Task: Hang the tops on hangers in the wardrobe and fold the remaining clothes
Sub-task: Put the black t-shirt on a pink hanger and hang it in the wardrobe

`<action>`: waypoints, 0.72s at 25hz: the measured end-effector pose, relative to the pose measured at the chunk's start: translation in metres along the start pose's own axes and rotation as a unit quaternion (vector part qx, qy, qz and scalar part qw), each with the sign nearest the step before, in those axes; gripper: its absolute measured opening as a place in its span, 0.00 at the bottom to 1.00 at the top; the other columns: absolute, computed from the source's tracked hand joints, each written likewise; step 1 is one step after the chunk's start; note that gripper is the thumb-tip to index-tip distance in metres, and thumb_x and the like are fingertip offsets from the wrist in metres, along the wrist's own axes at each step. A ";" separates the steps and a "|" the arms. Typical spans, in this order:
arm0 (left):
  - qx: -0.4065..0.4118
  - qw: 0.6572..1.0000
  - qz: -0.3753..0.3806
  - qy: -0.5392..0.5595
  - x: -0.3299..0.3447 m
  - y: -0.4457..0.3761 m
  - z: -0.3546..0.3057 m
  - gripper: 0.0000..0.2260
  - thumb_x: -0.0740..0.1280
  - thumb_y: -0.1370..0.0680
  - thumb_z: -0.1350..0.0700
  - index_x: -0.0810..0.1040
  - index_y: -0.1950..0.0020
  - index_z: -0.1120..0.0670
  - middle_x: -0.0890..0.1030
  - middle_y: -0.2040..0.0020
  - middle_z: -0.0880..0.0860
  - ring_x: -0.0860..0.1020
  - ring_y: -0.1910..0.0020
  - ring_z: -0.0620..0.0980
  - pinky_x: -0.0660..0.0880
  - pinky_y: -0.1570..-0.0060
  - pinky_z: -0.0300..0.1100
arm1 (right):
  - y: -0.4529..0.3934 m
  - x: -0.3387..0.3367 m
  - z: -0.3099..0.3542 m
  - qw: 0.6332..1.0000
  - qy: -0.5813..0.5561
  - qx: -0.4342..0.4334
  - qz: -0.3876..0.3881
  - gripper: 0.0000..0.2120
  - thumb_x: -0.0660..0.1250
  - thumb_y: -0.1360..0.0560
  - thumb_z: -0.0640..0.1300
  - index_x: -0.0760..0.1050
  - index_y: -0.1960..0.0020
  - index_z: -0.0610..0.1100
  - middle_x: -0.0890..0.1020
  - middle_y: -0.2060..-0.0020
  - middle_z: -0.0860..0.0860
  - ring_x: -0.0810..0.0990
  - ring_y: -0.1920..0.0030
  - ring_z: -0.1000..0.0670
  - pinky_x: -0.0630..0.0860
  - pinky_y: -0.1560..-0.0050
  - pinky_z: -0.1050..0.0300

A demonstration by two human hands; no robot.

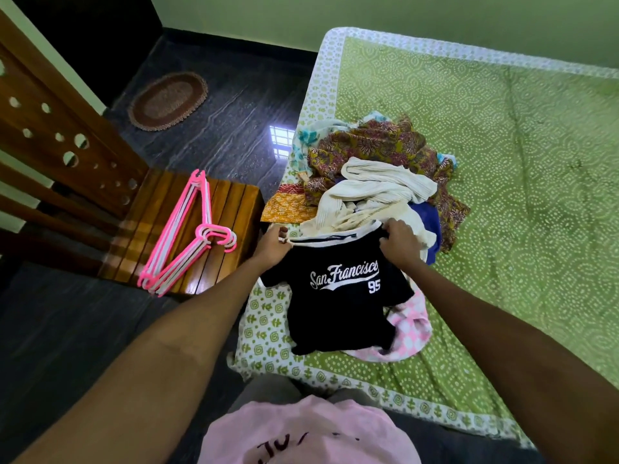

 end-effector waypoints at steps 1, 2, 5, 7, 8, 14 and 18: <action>0.001 1.000 0.023 -0.015 0.001 -0.003 0.010 0.16 0.65 0.23 0.63 0.68 0.36 0.61 0.72 0.42 0.56 0.73 0.47 0.55 0.69 0.51 0.45 | 0.001 0.013 0.006 1.000 -0.015 -0.018 0.020 0.12 0.63 0.30 0.37 0.74 0.46 0.39 0.77 0.49 0.40 0.75 0.45 0.38 0.73 0.46 0.46; -0.005 0.999 0.042 -0.023 0.001 -0.005 0.023 0.16 0.64 0.23 0.64 0.68 0.36 0.61 0.72 0.41 0.58 0.73 0.44 0.56 0.69 0.51 0.45 | 0.002 0.029 0.012 0.998 -0.032 -0.033 0.046 0.12 0.64 0.29 0.36 0.75 0.46 0.38 0.77 0.48 0.40 0.75 0.45 0.39 0.73 0.46 0.48; -0.038 0.998 0.055 -0.014 -0.011 -0.007 0.065 0.15 0.64 0.23 0.66 0.69 0.37 0.62 0.73 0.41 0.58 0.72 0.43 0.54 0.69 0.49 0.44 | 0.002 0.070 0.042 0.988 -0.035 -0.055 0.143 0.12 0.66 0.27 0.37 0.75 0.44 0.38 0.74 0.43 0.41 0.75 0.46 0.43 0.72 0.46 0.54; -0.049 0.998 0.032 0.006 -0.025 -0.008 0.091 0.13 0.64 0.24 0.66 0.71 0.40 0.61 0.74 0.45 0.56 0.73 0.44 0.54 0.69 0.49 0.43 | 0.000 0.094 0.074 0.978 -0.038 -0.072 0.192 0.11 0.66 0.26 0.37 0.75 0.43 0.38 0.73 0.42 0.42 0.75 0.46 0.43 0.71 0.46 0.54; -0.054 0.998 0.013 0.027 -0.037 -0.009 0.105 0.12 0.64 0.25 0.66 0.71 0.42 0.59 0.75 0.47 0.56 0.73 0.44 0.55 0.70 0.48 0.45 | -0.002 0.107 0.096 0.974 -0.039 -0.083 0.205 0.11 0.66 0.26 0.37 0.75 0.44 0.38 0.74 0.43 0.42 0.75 0.46 0.43 0.71 0.47 0.54; -0.083 0.983 -0.161 0.007 -0.110 -0.031 0.186 0.19 0.64 0.26 0.67 0.71 0.35 0.63 0.75 0.41 0.60 0.73 0.40 0.58 0.69 0.44 0.46 | -0.015 0.193 0.243 0.931 -0.161 -0.041 0.324 0.11 0.60 0.24 0.33 0.72 0.64 0.43 0.77 0.66 0.45 0.78 0.68 0.48 0.76 0.63 0.52; -0.131 0.961 -0.240 -0.034 -0.155 -0.055 0.240 0.18 0.66 0.26 0.64 0.71 0.37 0.65 0.73 0.37 0.64 0.71 0.37 0.62 0.67 0.39 0.51 | -0.014 0.261 0.319 0.861 -0.298 0.101 0.400 0.11 0.58 0.24 0.33 0.71 0.63 0.42 0.76 0.67 0.47 0.78 0.76 0.56 0.71 0.76 0.66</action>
Point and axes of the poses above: each hand's wrist, its own y-axis away from the middle knuckle, its own x-axis out of the palm, z = x × y, the point moved 3 cm from there along -y, towards the middle knuckle
